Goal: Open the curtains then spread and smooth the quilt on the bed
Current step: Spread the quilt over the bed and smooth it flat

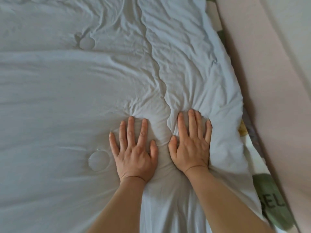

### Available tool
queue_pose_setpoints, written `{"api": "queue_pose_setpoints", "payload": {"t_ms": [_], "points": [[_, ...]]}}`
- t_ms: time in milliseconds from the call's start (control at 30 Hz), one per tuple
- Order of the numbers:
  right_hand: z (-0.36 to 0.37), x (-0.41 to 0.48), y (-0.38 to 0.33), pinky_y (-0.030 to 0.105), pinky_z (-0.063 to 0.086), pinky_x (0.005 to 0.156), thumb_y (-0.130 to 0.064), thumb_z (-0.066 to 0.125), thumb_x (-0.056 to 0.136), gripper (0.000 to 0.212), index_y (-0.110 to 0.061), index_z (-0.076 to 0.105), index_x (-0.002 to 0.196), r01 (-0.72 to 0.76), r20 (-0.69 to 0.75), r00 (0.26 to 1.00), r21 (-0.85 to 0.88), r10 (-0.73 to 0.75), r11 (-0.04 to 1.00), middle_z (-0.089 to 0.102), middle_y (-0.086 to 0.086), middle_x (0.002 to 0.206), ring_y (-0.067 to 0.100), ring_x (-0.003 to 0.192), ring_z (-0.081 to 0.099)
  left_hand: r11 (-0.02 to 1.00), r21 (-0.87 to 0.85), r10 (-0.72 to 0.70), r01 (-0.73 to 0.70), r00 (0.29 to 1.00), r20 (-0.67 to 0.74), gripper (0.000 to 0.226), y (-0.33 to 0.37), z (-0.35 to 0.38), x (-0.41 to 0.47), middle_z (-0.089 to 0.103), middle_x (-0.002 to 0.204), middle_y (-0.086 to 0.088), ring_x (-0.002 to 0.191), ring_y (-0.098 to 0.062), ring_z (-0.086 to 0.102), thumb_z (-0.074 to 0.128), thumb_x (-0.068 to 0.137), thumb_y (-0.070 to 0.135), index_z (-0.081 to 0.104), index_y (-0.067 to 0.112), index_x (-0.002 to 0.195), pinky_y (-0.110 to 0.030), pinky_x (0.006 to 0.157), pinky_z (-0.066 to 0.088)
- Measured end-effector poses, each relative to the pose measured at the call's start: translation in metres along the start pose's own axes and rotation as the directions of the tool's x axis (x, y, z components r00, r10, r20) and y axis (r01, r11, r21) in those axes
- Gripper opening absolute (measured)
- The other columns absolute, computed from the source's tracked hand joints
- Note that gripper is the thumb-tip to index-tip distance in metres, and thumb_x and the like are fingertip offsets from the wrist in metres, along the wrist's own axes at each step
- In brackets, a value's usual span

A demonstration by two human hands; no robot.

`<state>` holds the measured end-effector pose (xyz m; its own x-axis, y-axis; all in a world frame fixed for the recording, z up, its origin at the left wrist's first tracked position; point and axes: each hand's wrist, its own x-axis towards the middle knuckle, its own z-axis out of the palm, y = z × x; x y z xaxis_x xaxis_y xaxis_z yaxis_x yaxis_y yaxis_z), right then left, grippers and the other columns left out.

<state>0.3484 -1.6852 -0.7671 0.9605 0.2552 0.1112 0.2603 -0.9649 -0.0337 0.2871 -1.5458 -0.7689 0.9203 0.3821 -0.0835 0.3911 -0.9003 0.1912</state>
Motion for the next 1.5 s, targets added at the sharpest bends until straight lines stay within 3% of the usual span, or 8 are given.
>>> {"api": "queue_pose_setpoints", "payload": {"t_ms": [500, 733, 867, 967, 1133, 1267, 1400, 1500], "points": [[0.001, 0.000, 0.005, 0.051, 0.006, 0.118, -0.042, 0.026, 0.084, 0.066, -0.020, 0.033, 0.146, 0.046, 0.023, 0.999, 0.067, -0.048, 0.997, 0.025, 0.010, 0.156, 0.024, 0.146, 0.017, 0.998, 0.052, 0.033, -0.030, 0.998, -0.049, 0.057, -0.001, 0.006, 0.003, -0.002, 0.161, 0.001, 0.147, -0.022, -0.006, 0.014, 0.096, 0.051, 0.003, 0.039, 0.151, -0.052, 0.116, -0.008], [-0.025, -0.068, 0.044, 0.043, 0.021, 0.115, -0.036, 0.021, 0.089, 0.056, -0.017, 0.045, 0.136, 0.176, 0.043, 0.984, -0.038, -0.175, 0.984, 0.041, 0.013, 0.144, 0.028, 0.137, 0.034, 0.988, 0.147, 0.034, -0.053, 0.991, 0.127, 0.058, 0.013, -0.005, -0.061, -0.013, 0.160, -0.005, 0.146, -0.028, -0.012, 0.009, 0.098, 0.042, -0.010, 0.028, 0.151, -0.054, 0.116, -0.006], [-0.045, -0.114, 0.068, 0.049, 0.028, 0.109, -0.030, 0.044, 0.086, 0.050, -0.009, 0.046, 0.131, -0.046, -0.026, 0.999, -0.091, 0.044, 0.995, 0.041, 0.023, 0.140, 0.038, 0.131, 0.037, 0.999, 0.022, 0.039, -0.043, 0.984, 0.172, 0.060, 0.013, -0.006, -0.138, -0.017, 0.159, -0.002, 0.146, -0.023, -0.017, 0.014, 0.098, 0.044, -0.011, 0.029, 0.151, -0.048, 0.116, -0.013], [-0.057, -0.141, 0.074, 0.047, 0.040, 0.094, -0.033, 0.058, 0.081, 0.065, -0.007, 0.040, 0.137, -0.254, -0.007, 0.967, -0.011, 0.254, 0.967, 0.048, 0.026, 0.126, 0.040, 0.112, 0.046, 1.000, 0.014, 0.019, -0.023, 0.977, 0.213, 0.061, 0.013, -0.006, -0.167, -0.020, 0.158, -0.002, 0.145, -0.022, -0.021, 0.013, 0.098, 0.045, -0.014, 0.029, 0.150, -0.047, 0.116, -0.016], [-0.074, -0.149, 0.079, 0.043, 0.044, 0.086, -0.051, 0.060, 0.080, 0.082, -0.018, 0.024, 0.146, -0.376, 0.132, 0.925, 0.170, 0.357, 0.911, 0.052, 0.020, 0.116, 0.038, 0.104, 0.053, 0.999, 0.027, 0.022, -0.031, 0.955, 0.297, 0.062, 0.012, -0.006, -0.175, -0.028, 0.156, -0.002, 0.143, -0.021, -0.026, 0.009, 0.097, 0.050, -0.019, 0.029, 0.148, -0.047, 0.115, -0.018], [-0.088, -0.144, 0.087, 0.039, 0.044, 0.086, -0.060, 0.062, 0.077, 0.076, -0.004, 0.044, 0.124, -0.561, 0.270, 0.818, 0.176, 0.508, 0.809, 0.055, 0.018, 0.122, 0.036, 0.111, 0.055, 0.999, 0.020, 0.025, -0.035, 0.938, 0.346, 0.063, 0.014, -0.013, -0.173, -0.028, 0.156, 0.000, 0.143, -0.020, -0.026, 0.010, 0.097, 0.051, -0.019, 0.030, 0.149, -0.046, 0.114, -0.019], [-0.094, -0.148, 0.085, 0.040, 0.040, 0.090, -0.058, 0.059, 0.079, 0.058, -0.010, 0.058, 0.112, -0.524, 0.322, 0.833, 0.196, 0.451, 0.829, 0.046, 0.015, 0.121, 0.036, 0.109, 0.047, 0.999, 0.025, 0.013, -0.026, 0.906, 0.423, 0.064, 0.015, -0.018, -0.170, -0.029, 0.156, 0.000, 0.143, -0.020, -0.025, 0.012, 0.096, 0.052, -0.017, 0.032, 0.149, -0.047, 0.115, -0.017], [-0.095, -0.151, 0.074, 0.035, 0.041, 0.073, -0.043, 0.059, 0.085, 0.038, -0.010, 0.048, 0.102, -0.480, 0.294, 0.873, 0.373, 0.389, 0.794, 0.054, 0.012, 0.108, 0.034, 0.098, 0.055, 0.999, 0.035, 0.003, -0.023, 0.877, 0.480, 0.064, 0.017, -0.021, -0.163, -0.029, 0.156, 0.001, 0.144, -0.020, -0.024, 0.013, 0.096, 0.055, -0.016, 0.034, 0.149, -0.048, 0.116, -0.014]]}}
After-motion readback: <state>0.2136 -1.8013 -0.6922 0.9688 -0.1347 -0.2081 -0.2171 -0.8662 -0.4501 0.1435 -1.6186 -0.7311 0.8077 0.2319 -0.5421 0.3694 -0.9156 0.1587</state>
